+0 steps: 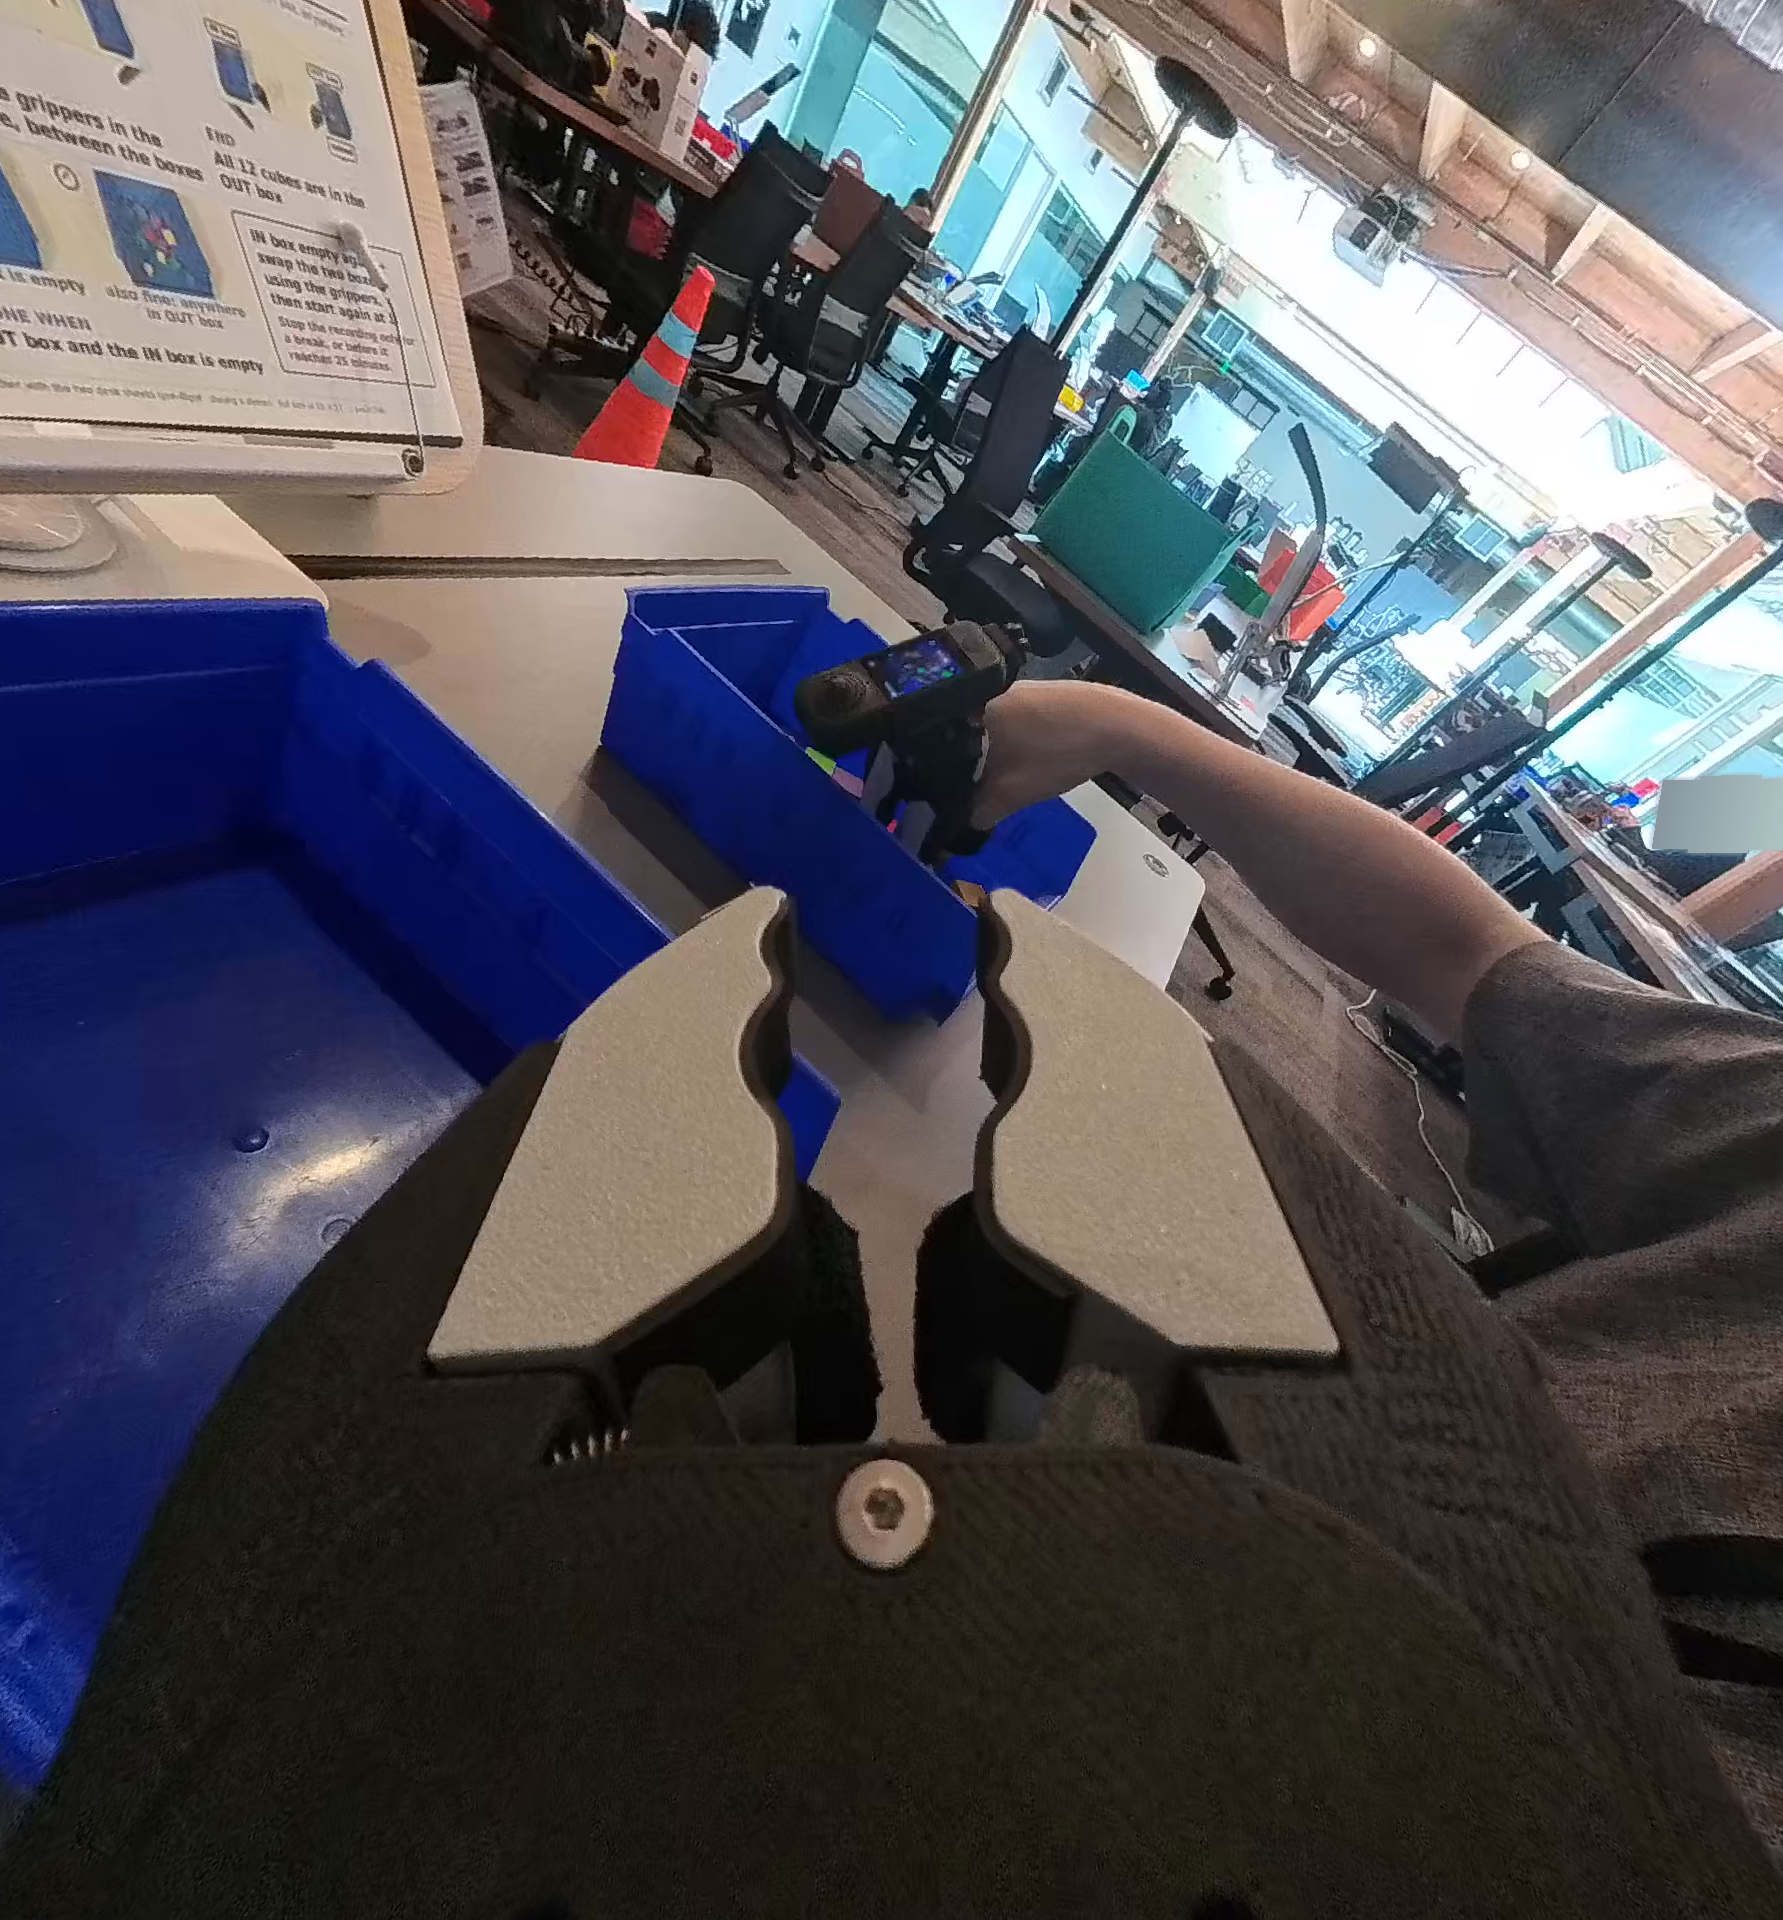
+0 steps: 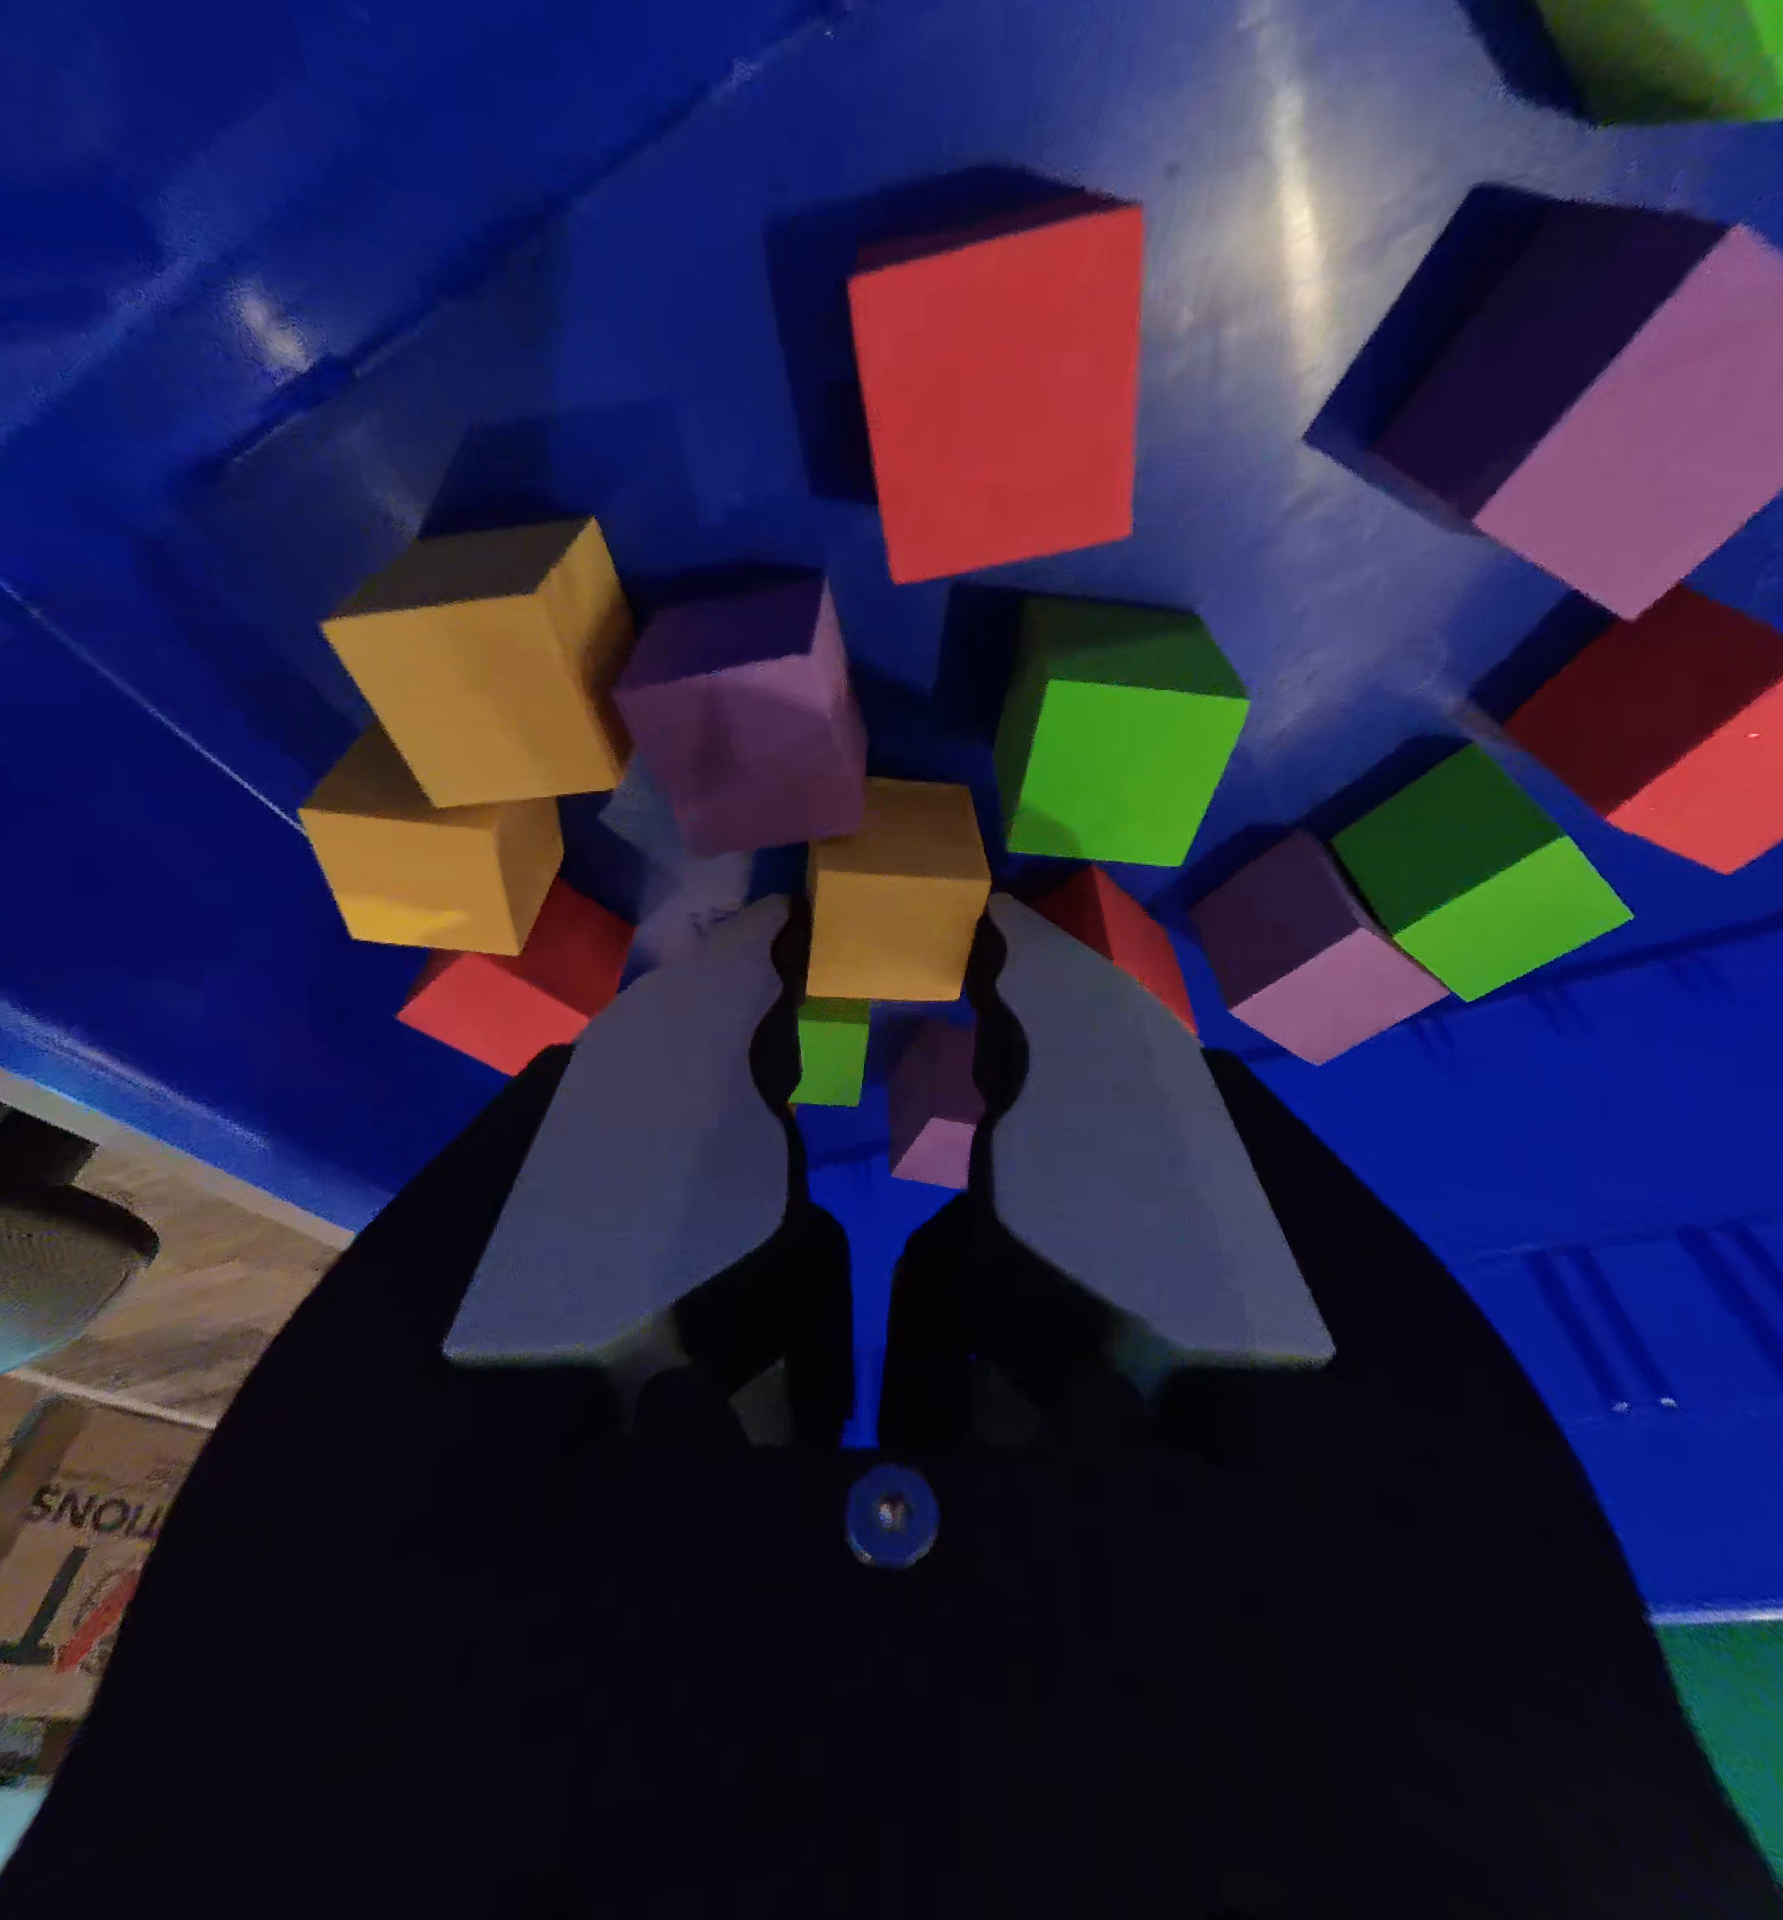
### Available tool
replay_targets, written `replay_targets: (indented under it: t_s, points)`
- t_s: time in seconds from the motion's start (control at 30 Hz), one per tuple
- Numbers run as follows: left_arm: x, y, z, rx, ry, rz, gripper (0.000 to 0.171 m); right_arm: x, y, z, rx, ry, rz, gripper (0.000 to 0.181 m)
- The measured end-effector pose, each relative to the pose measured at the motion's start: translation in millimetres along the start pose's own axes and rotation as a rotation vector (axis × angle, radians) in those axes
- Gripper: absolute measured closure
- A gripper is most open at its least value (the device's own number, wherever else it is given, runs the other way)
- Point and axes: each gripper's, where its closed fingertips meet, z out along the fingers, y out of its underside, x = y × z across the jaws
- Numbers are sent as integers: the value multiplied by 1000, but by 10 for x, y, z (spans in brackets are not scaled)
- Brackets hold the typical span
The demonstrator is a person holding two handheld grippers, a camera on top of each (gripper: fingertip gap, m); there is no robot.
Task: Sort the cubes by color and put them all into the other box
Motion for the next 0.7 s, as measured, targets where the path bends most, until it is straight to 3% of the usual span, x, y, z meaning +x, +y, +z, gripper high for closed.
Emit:
replay_targets:
  t_s: [0.2, 0.4, 0.7]
  points:
    - [38, 3, 20, -1, 10, 3, 138, -3, -3, -70, 24, -8, 37, 126]
    - [83, 14, 23, -7, 19, 11, 138, -41, 58, -327, 73, 10, 45, 126]
    - [59, -81, 74, 33, 13, 24, 138, -140, 104, -1330, 543, 248, 143, 123]
